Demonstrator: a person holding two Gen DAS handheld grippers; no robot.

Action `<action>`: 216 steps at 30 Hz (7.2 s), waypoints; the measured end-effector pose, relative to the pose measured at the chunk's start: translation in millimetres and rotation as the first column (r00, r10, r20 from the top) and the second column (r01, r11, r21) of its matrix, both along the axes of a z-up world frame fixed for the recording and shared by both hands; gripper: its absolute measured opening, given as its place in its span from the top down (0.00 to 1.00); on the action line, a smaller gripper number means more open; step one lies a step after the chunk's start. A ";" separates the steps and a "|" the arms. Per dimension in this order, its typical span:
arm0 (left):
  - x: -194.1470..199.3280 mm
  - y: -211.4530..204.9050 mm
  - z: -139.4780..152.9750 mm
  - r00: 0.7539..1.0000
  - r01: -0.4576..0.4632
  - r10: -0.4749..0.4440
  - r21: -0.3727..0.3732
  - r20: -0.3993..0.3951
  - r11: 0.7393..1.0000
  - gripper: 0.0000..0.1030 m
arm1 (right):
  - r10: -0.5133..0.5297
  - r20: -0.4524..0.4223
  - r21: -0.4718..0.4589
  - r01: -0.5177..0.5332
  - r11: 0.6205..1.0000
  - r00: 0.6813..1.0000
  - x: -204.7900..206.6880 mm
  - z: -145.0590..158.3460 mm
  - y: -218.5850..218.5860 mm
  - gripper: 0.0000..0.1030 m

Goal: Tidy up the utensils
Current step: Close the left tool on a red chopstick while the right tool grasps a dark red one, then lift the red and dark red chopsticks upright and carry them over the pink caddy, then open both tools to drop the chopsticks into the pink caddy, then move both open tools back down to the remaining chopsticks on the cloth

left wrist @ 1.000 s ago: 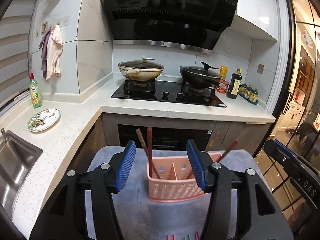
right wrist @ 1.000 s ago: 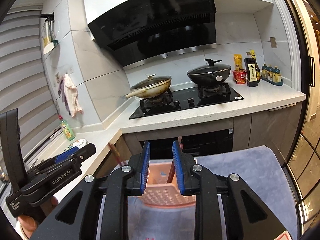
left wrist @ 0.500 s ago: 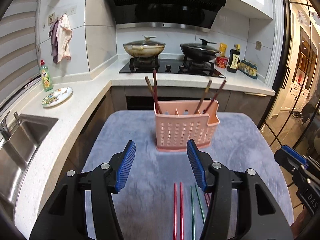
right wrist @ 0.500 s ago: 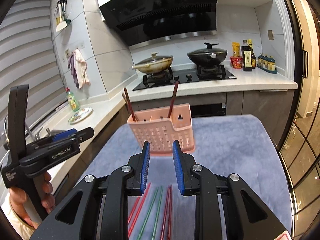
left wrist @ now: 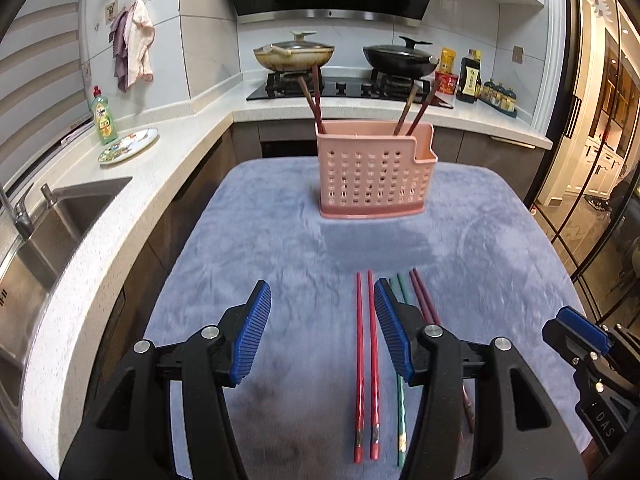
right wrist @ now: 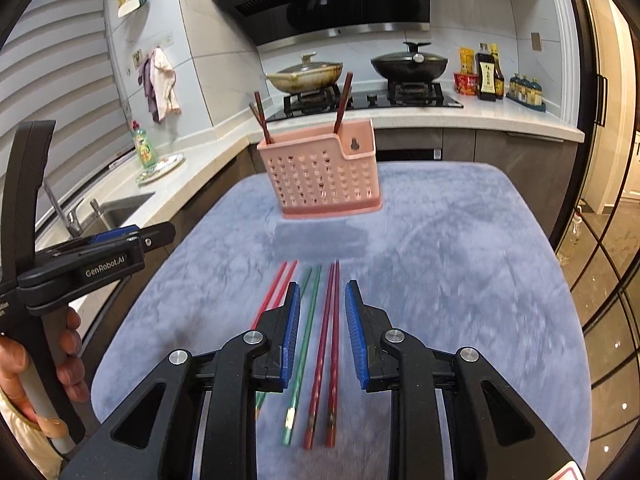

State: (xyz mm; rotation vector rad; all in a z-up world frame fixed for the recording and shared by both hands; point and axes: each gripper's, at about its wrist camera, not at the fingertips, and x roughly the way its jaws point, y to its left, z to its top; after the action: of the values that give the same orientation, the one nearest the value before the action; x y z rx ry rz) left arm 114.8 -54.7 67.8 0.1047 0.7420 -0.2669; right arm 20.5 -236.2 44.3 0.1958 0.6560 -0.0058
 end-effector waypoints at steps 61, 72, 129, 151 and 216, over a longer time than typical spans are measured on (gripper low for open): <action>-50.2 2.1 -139.1 0.956 0.066 -0.045 0.064 -0.291 0.996 0.52 | 0.025 -0.264 0.000 -0.026 1.000 0.964 -15.5 -119.9 17.7 0.92; -49.5 -0.5 -139.1 0.956 0.080 -0.059 0.062 -0.288 0.995 0.83 | 0.025 -0.264 0.001 -0.026 1.000 0.964 -15.9 -120.6 17.4 0.92; 111.7 -17.9 143.0 0.986 0.067 -0.032 -0.208 0.166 0.976 0.93 | -0.083 0.349 0.062 0.065 0.996 0.933 113.4 166.2 -42.2 0.93; 218.9 -55.4 131.0 0.969 0.047 0.011 -0.228 0.246 0.972 0.93 | -0.101 0.294 0.094 0.076 0.993 0.950 264.4 140.9 -51.4 0.93; -44.1 -11.2 -57.8 0.994 0.058 -0.055 0.032 -0.091 0.998 0.63 | 0.031 -0.106 0.029 -0.028 0.999 0.994 -25.8 -47.6 24.3 0.86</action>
State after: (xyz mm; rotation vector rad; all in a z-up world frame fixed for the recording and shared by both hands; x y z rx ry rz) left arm 70.8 -65.9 10.0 0.1472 0.8343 -0.3145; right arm -5.3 -211.8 -3.3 0.2138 0.7652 0.0213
